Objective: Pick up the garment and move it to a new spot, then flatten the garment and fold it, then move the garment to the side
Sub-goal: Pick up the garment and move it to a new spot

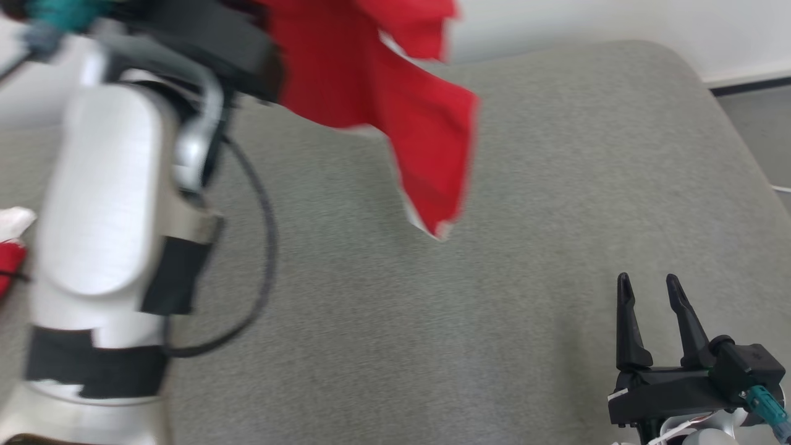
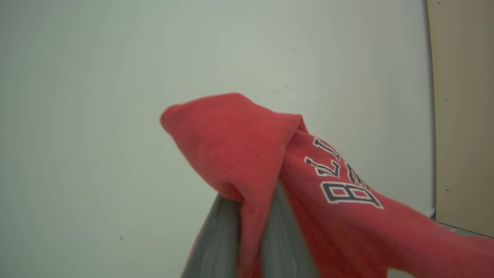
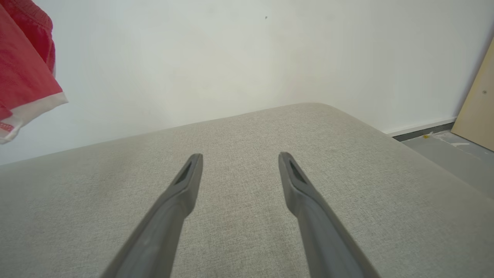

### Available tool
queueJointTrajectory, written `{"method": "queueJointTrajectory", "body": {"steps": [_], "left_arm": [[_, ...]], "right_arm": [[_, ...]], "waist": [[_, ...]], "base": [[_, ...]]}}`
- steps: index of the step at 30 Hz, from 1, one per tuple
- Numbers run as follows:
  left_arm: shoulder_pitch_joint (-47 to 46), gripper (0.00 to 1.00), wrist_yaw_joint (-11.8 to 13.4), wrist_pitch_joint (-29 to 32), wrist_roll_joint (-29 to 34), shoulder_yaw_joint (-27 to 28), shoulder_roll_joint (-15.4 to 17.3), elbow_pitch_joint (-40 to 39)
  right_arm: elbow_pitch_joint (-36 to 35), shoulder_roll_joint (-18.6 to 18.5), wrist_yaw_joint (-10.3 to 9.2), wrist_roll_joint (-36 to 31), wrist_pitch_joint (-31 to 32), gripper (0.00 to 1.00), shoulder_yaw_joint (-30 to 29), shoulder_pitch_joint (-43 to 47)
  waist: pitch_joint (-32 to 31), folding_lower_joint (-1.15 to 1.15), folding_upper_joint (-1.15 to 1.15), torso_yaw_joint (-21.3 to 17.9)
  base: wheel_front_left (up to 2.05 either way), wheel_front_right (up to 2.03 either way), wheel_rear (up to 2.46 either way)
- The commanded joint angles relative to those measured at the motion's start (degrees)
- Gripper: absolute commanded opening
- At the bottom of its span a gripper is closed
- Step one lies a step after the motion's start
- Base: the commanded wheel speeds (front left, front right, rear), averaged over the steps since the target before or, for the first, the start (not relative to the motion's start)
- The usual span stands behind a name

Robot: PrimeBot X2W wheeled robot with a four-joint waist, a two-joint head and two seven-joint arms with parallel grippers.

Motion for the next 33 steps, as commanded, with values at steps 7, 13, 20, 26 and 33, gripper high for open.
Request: {"method": "queueJointTrajectory", "body": {"steps": [7,13,20,26,33], "left_arm": [[4.5,0.00,0.2,-3.0,-2.9,-6.3,-5.5,4.6],[13.1,0.00,2.8,-6.7,-5.0,-7.9,-6.2,10.1],[26.6,0.00,4.8,-10.3,-6.3,-7.0,-3.7,14.3],[33.7,1.00,4.9,-12.9,-5.9,-8.3,-3.2,15.9],[36.0,1.00,4.3,-16.2,-7.0,-8.2,-3.9,10.7]], "right_arm": [[0.1,0.1,-0.12,1.2,0.0,1.00,-0.3,-0.6],[0.1,0.2,-0.12,1.7,0.0,1.00,-0.8,-0.5],[0.7,0.1,-0.12,0.7,0.0,1.00,-1.0,-0.1],[0.9,0.1,-0.12,-0.5,0.0,1.00,-0.9,0.3],[1.1,-0.3,-0.12,-1.5,0.0,1.00,-1.0,2.0]], "waist": [[1.7,0.01,0.00,-6.2],[2.6,0.01,0.00,-5.9],[2.2,0.01,0.00,-3.6],[0.5,0.01,0.00,-0.8],[-3.0,0.01,0.00,3.6]], "base": [[0.00,0.00,0.00],[0.00,0.00,0.00],[0.00,0.00,0.00],[0.00,0.00,0.00],[0.00,0.00,0.00]]}}
